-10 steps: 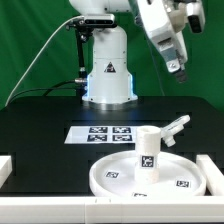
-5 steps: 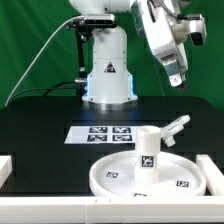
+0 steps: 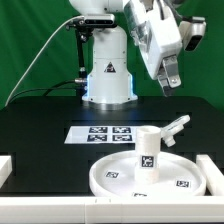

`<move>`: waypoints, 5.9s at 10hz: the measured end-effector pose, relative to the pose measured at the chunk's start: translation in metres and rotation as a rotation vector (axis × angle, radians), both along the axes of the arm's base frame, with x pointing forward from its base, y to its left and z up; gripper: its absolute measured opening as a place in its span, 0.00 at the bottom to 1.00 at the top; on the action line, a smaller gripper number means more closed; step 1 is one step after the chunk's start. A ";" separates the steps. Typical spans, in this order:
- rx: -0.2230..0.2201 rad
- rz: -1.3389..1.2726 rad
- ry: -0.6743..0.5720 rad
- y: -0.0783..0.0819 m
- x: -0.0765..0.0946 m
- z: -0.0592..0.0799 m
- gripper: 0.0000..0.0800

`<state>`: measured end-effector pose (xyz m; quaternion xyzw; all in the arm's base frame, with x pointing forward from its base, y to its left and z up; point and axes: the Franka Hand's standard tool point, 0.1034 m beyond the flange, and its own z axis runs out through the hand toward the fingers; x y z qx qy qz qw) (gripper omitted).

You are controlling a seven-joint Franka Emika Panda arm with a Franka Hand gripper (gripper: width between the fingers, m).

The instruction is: Assemble round table

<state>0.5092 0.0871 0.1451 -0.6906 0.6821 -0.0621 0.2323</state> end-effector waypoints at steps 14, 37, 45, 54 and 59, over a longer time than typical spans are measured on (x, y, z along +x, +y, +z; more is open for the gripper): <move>-0.187 0.331 0.100 0.024 -0.047 -0.097 0.81; -0.028 0.895 0.474 0.087 -0.084 -0.074 0.81; -0.098 0.889 0.489 0.101 -0.129 -0.080 0.81; -0.170 0.939 0.482 0.105 -0.159 -0.096 0.81; -0.179 0.943 0.470 0.099 -0.158 -0.105 0.81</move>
Offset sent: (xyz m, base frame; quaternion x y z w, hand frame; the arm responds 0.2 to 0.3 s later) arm -0.0132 0.0111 -0.0214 -0.0288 0.0512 0.0184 0.9981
